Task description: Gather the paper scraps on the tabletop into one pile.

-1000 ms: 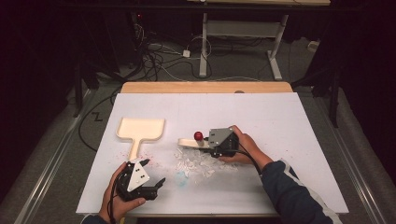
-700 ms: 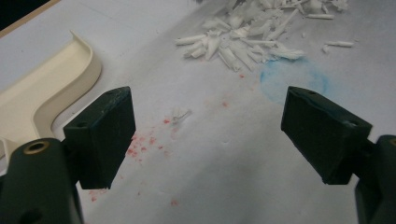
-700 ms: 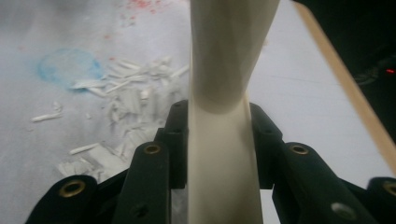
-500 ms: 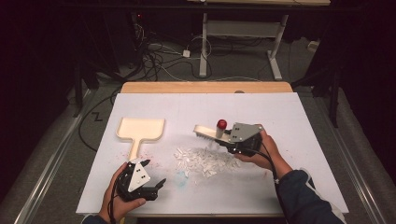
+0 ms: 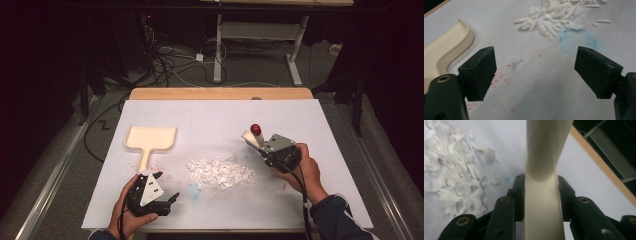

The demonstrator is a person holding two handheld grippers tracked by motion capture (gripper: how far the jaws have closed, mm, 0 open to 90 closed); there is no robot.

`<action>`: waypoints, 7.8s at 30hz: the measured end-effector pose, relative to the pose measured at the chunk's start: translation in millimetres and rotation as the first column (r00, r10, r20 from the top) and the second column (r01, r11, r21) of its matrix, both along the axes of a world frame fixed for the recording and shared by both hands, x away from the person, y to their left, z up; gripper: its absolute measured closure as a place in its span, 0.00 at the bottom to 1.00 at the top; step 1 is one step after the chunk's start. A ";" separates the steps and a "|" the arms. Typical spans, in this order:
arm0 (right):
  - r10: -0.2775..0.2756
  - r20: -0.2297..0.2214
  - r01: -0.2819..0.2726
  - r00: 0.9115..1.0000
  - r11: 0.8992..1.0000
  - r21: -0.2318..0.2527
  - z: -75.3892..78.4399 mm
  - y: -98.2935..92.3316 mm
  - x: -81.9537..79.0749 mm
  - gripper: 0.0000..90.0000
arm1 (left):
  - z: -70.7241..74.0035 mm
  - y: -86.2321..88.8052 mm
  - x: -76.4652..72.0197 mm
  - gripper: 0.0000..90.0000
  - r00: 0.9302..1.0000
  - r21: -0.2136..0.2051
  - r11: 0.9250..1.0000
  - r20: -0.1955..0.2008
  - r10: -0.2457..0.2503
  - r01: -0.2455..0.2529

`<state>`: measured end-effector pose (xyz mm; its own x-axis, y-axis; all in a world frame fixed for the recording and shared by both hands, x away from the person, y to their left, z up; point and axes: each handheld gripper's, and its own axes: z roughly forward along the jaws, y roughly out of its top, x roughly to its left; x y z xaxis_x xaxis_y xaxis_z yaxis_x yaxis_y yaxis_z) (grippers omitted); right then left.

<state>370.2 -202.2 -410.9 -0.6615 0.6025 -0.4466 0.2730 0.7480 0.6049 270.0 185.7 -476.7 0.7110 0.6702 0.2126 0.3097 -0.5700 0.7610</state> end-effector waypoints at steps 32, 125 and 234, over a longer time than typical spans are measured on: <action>-0.031 -0.010 0.032 0.999 0.988 0.149 16.9 12.6 -32.7 0.75 | -1.8 -1.1 -1.9 0.19 1.000 0.044 0.999 0.002 0.000 0.000; 0.314 -0.195 -0.213 0.929 0.886 0.412 -2.9 148.8 -50.4 0.76 | -6.5 -9.2 -30.2 0.19 0.998 0.153 0.988 0.047 -0.036 0.028; -0.074 -0.067 0.096 0.995 0.894 0.437 -15.9 55.1 -34.6 0.75 | -6.6 -13.7 -18.6 0.18 0.997 0.103 0.992 0.014 -0.073 0.071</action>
